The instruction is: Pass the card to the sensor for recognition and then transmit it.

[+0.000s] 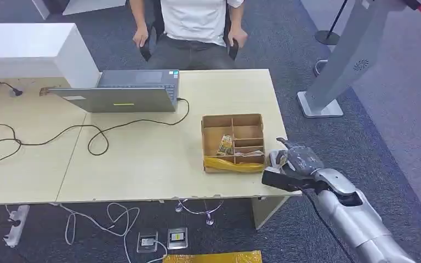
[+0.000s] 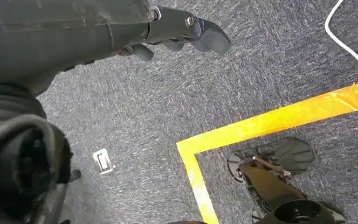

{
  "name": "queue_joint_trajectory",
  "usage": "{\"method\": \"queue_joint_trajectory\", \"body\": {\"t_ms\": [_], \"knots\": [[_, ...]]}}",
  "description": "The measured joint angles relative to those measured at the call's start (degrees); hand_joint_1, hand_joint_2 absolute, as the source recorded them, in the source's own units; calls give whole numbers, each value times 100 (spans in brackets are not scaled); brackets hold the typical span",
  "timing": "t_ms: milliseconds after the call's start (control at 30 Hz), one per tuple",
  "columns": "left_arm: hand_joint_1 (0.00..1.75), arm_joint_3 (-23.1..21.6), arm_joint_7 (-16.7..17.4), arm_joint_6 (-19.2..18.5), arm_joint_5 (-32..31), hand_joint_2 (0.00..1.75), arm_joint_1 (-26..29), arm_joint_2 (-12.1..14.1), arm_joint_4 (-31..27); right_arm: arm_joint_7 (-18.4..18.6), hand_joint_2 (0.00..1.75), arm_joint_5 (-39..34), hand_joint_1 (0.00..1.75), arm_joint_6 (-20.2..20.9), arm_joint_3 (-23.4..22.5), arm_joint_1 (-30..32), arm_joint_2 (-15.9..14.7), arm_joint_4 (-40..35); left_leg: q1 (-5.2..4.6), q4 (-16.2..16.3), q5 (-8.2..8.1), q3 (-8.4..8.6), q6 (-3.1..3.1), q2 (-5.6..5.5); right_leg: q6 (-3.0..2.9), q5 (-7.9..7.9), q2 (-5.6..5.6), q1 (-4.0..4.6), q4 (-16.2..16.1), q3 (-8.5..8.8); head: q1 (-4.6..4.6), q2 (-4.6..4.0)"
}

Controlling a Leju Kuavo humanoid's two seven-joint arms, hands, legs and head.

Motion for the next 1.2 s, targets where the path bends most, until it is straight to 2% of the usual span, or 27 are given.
{"method": "queue_joint_trajectory", "body": {"t_ms": [67, 133, 400, 500, 600, 800, 1200], "knots": [[0, -2, 0, -2, -33, 0, 3, 4, 0, 270, 175, -2, 175, -116, 31, 131, 55, -118, 2, 0, 0, 0, 0, 0, -2, -1, 1, 3, 0, 1, 2, 0], [0, -2, 0, -9, -39, 0, -1, 9, 0, 357, 175, -28, 175, -153, 87, 196, 92, -221, 2, 0, -1, 4, -1, 8, -2, -1, 6, 3, 0, 1, -2, 0], [0, -2, 2, -28, -111, 0, -1, 11, 0, 488, 175, -221, 175, -184, 175, 288, 118, -365, 2, 0, 0, 8, -1, 11, -2, -1, 9, 3, -1, 1, 0, 0], [0, -2, 2, -24, -109, 0, -1, 11, 0, 358, 175, -260, 175, -173, 188, 288, 105, -361, 2, 0, 0, 7, -1, 12, -2, -1, 10, 3, -1, 2, 0, 0], [0, -2, 0, -9, -151, 0, -2, 4, 0, -76, 175, -297, 175, -85, 208, 103, -37, -227, 1, 0, 0, 6, 0, 18, -1, 1, 14, 2, -1, 0, -2, 0], [0, -2, -2, -18, -230, 0, -2, 2, 0, -161, 175, -284, 175, -121, 194, -53, -111, 0, 1, 0, -1, 3, 0, 18, 0, 2, 13, 2, 0, -1, -4, 0], [0, -2, -112, -20, -448, 0, -1, 2, 0, -189, 175, -252, 175, -142, -123, -360, -175, 26, 0, 0, 0, 1, 0, 18, 1, 3, 13, 0, 0, -1, 0, 0]]}}
